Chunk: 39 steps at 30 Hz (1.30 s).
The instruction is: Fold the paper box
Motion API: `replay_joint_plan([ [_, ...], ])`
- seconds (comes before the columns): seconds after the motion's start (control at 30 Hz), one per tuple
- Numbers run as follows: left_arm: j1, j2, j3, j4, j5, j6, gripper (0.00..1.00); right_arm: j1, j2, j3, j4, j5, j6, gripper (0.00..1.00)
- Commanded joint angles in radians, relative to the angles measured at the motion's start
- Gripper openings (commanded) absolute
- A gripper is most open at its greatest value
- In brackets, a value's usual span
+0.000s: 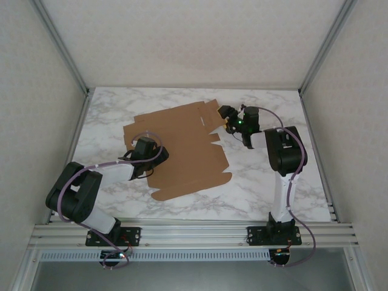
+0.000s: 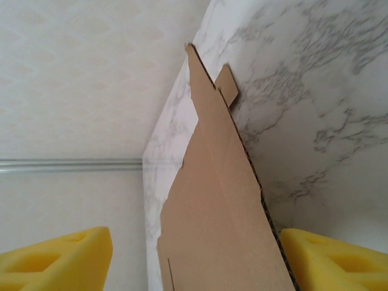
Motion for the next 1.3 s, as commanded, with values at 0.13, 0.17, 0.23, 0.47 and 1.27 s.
replay_joint_plan([
  [0.13,0.006,0.011,-0.010,-0.076,-0.018,0.015,0.70,-0.003,-0.029,0.025,-0.103,-0.049,-0.130,0.56],
  [0.17,0.006,0.010,-0.008,-0.078,-0.018,0.016,0.70,-0.004,-0.045,0.021,-0.142,-0.031,-0.165,0.54],
  [0.23,0.006,0.008,-0.005,-0.082,-0.020,0.015,0.70,-0.004,-0.076,0.028,-0.234,0.004,-0.236,0.47],
  [0.47,0.006,-0.021,0.047,-0.132,-0.023,0.017,0.75,0.006,-0.146,0.094,-0.493,0.120,-0.448,0.26],
  [1.27,0.056,-0.221,0.240,-0.350,-0.099,0.133,0.84,0.013,-0.346,0.242,-0.781,0.236,-0.667,0.00],
])
